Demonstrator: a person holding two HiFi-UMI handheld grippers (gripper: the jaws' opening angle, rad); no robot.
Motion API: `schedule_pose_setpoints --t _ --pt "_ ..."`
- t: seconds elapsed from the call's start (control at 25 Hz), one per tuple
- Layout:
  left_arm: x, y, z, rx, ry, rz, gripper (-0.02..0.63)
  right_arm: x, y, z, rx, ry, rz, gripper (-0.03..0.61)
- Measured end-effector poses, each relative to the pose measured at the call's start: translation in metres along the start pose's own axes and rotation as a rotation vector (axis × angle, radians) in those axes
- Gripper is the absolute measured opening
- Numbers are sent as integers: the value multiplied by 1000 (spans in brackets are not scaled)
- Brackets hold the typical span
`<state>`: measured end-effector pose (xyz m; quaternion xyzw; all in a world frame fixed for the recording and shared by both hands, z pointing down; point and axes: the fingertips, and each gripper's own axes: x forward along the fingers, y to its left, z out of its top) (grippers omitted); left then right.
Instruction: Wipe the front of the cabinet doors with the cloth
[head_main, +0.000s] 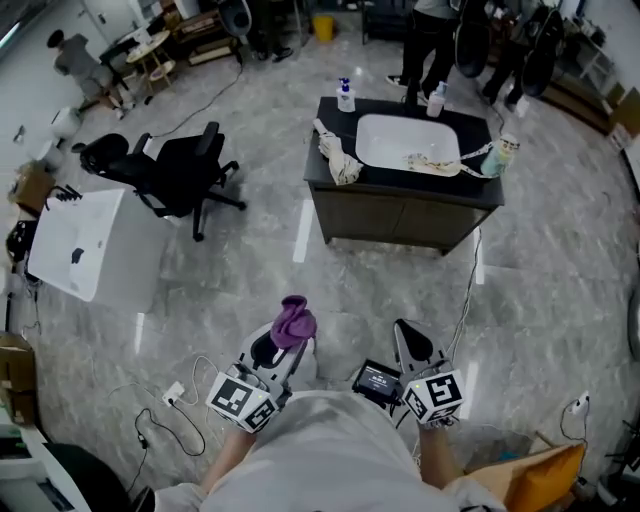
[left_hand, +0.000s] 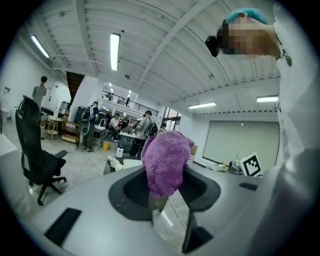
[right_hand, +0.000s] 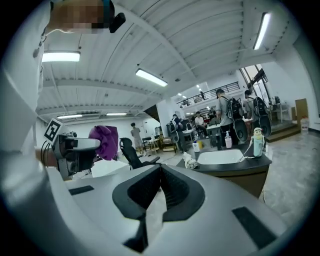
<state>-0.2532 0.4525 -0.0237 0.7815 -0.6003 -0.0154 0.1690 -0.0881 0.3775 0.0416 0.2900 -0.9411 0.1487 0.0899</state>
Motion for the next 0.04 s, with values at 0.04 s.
schedule_pose_setpoints --t 0.04 --pt "-10 -6 -3 32 12 7 143 -7 5 -4 -5 7 8 26"
